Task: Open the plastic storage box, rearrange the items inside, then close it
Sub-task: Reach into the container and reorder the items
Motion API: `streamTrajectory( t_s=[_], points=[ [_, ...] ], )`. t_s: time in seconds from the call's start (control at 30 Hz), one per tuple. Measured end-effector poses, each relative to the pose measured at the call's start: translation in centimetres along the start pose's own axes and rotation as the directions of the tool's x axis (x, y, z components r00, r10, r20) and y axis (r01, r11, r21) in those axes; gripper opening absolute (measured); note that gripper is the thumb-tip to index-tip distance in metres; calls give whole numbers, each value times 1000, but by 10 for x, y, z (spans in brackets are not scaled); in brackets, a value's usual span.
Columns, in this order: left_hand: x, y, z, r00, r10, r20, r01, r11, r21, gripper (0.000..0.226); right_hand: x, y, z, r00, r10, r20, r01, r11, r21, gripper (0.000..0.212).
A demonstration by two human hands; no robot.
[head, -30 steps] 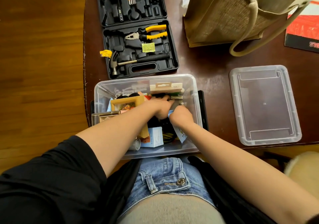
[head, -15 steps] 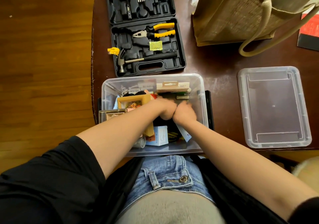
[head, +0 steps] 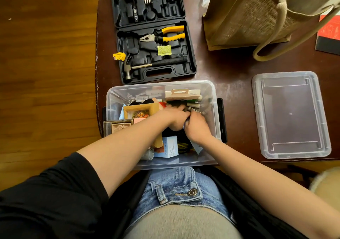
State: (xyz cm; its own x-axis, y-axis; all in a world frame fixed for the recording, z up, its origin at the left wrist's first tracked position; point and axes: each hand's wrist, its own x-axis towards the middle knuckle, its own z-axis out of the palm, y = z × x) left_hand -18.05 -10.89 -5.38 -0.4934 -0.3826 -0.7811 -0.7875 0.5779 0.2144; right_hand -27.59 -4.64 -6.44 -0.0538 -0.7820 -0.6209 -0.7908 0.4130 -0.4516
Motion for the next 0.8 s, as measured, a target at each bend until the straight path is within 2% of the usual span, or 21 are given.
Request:
streamTrajectory(
  t_s=[0.1,0.3,0.57,0.7,0.8],
  points=[
    [0,0,0,1000,-6,13,6,1000,-28,72,-4,0,-1,1000,30,-10,-30,999,20,41],
    [3,2,-1,999,-41,16,42,995,-90,71,-3,-2,-2,997,80,4,-80,996,47,51],
    [5,2,2,999,-42,-27,38,992,-124,72,10,-3,-6,992,112,58,-121,974,192,47],
    [5,1,4,999,-17,-48,10,992,-128,66,9,-2,-5,991,119,61,-129,968,217,51],
    [5,1,7,998,0,-60,-6,995,-100,62,5,0,-5,993,98,60,-108,975,193,45]
  ],
)
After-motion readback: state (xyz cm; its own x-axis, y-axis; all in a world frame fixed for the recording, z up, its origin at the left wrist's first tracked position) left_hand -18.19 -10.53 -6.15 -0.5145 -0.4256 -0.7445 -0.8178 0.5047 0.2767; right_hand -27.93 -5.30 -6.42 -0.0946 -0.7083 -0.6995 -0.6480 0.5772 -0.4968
